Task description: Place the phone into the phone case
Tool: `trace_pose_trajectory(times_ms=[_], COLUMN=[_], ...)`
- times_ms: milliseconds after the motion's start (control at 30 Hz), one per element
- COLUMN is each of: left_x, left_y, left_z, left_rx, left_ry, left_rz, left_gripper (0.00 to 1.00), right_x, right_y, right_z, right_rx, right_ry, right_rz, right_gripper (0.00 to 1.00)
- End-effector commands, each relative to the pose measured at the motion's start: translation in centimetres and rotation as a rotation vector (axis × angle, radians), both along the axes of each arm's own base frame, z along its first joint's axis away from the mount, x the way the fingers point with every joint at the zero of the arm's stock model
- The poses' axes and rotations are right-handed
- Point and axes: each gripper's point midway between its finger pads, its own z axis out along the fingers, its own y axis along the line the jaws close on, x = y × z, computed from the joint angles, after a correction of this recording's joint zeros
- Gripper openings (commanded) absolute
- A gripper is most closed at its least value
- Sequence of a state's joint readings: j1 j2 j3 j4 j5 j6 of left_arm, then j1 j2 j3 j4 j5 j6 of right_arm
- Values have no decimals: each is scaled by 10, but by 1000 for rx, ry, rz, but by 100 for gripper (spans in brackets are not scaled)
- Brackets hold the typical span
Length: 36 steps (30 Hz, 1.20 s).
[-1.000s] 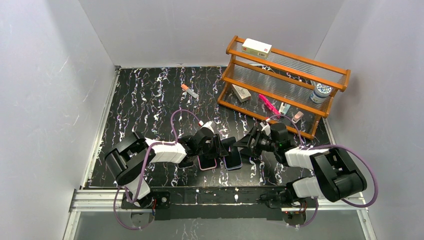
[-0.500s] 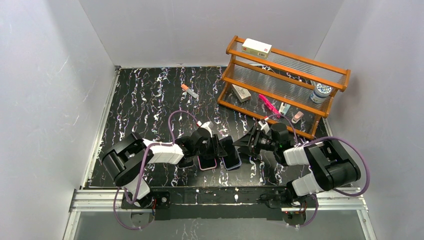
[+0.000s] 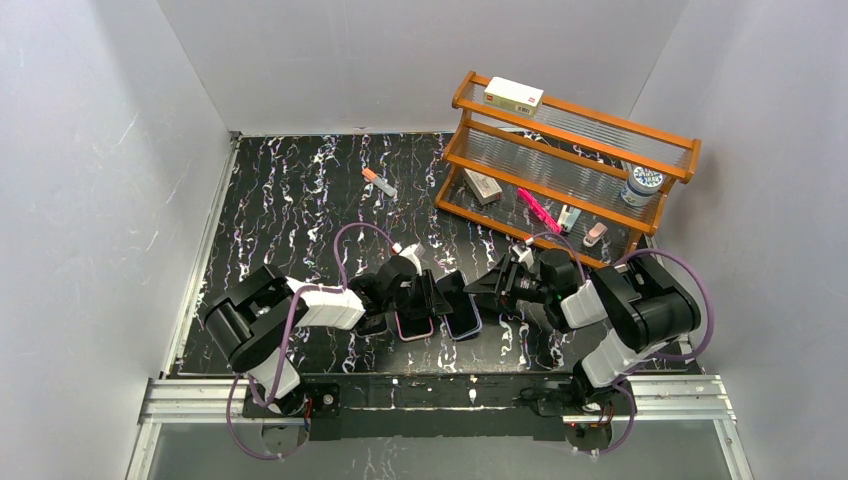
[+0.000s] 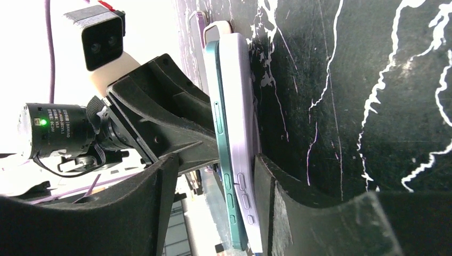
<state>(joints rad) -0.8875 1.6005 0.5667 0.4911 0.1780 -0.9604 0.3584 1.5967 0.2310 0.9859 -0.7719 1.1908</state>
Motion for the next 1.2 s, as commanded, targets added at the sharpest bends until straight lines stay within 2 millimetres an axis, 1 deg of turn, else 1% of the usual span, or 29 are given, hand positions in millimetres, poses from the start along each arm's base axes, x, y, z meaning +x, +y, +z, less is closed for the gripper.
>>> trace_pose_trajectory(times_ms=[0,67,133,233,300,467,600,667,733,800,900,1000,1033,1100,1167], left_x=[-24,-25,-25,-24,-24,-25,-23,-22,-19,-14,-4,7,10,17,22], left_y=[-5,-6,-6,-6,-6,-6,-8,-7,-8,-8,-6,-7,-6,0,7], left_z=[-18,-18,-17,-16,-17,-19,-13,-9,-2,7,23,49,56,70,81], left_rx=[4,0,-5,-6,-4,-2,-10,-7,-5,11,34,-5,-13,-13,-19], left_ry=[61,64,63,59,58,67,59,52,40,24,-9,-42,-55,-71,-81], left_rz=[-75,-76,-77,-75,-73,-75,-74,-70,-64,-58,-40,-19,-9,17,44], left_gripper=[27,27,27,27,27,27,29,31,32,34,41,43,46,50,57], right_x=[-26,-24,-23,-25,-25,-25,-23,-20,-17,-13,-9,-9,-9,-9,-9], right_y=[17,17,17,18,18,17,15,13,12,9,7,5,4,3,3], right_z=[38,29,21,18,16,18,18,19,21,23,31,35,36,37,40], right_rx=[145,118,88,81,76,75,35,3,-34,-69,-98,-130,-137,-141,-134], right_ry=[-74,-54,-47,-48,-45,-56,-72,-87,-100,-113,-134,-143,-144,-144,-139], right_rz=[181,180,187,211,222,218,190,176,164,145,129,130,128,121,113], right_gripper=[57,56,58,62,60,39,19,12,5,2,1,1,1,1,1])
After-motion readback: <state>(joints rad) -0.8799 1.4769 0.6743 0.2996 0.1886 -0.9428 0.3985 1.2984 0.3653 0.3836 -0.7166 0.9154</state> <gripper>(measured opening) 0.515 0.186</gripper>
